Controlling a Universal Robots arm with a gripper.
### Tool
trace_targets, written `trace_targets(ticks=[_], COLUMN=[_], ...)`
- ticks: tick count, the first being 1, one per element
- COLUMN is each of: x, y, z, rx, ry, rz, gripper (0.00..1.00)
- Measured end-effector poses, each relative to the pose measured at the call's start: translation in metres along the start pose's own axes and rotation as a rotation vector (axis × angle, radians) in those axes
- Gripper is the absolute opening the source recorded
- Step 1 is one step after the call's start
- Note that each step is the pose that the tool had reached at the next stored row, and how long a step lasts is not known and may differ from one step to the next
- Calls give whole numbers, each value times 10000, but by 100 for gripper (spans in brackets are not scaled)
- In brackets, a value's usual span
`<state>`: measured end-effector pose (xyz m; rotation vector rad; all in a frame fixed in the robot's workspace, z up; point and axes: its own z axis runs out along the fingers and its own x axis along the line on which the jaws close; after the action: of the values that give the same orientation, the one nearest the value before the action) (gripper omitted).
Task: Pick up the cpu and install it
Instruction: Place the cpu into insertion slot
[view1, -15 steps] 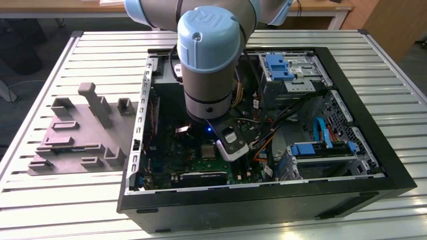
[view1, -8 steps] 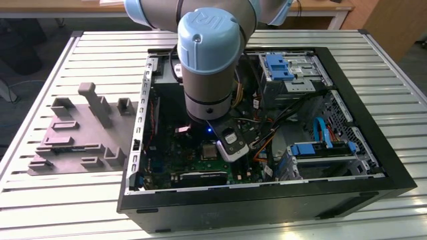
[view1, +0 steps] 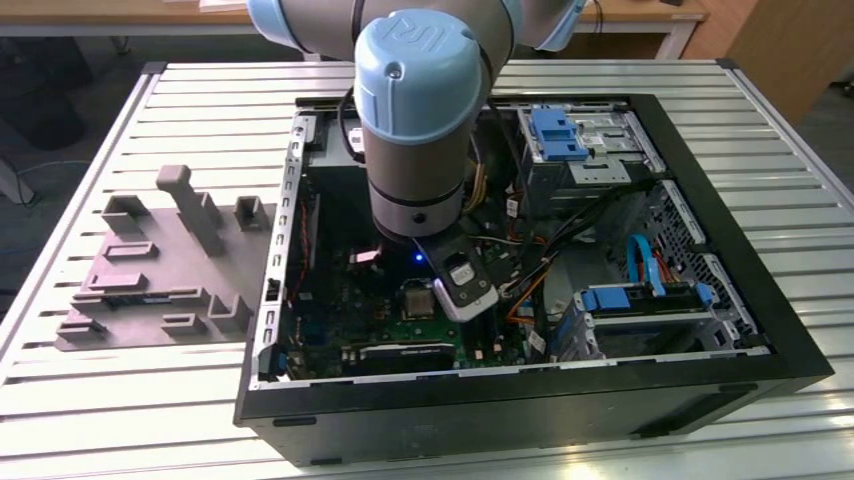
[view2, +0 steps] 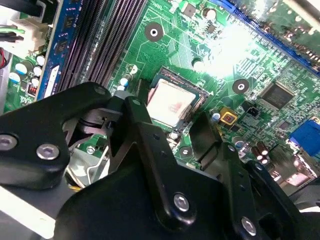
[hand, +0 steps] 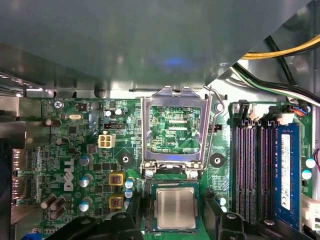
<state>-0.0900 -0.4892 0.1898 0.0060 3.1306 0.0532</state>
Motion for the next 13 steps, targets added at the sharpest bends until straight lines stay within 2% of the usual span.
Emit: trace_targets(ticks=[2, 3, 4, 5, 13], x=[0, 0, 0, 0, 0], y=[0, 0, 0, 0, -7], z=[0, 0, -1, -1, -2], rx=[1, 0, 2, 2, 1], ry=[0, 0, -1, 0, 0], rz=[1, 0, 0, 0, 2], gripper=[58, 51, 51, 45, 45])
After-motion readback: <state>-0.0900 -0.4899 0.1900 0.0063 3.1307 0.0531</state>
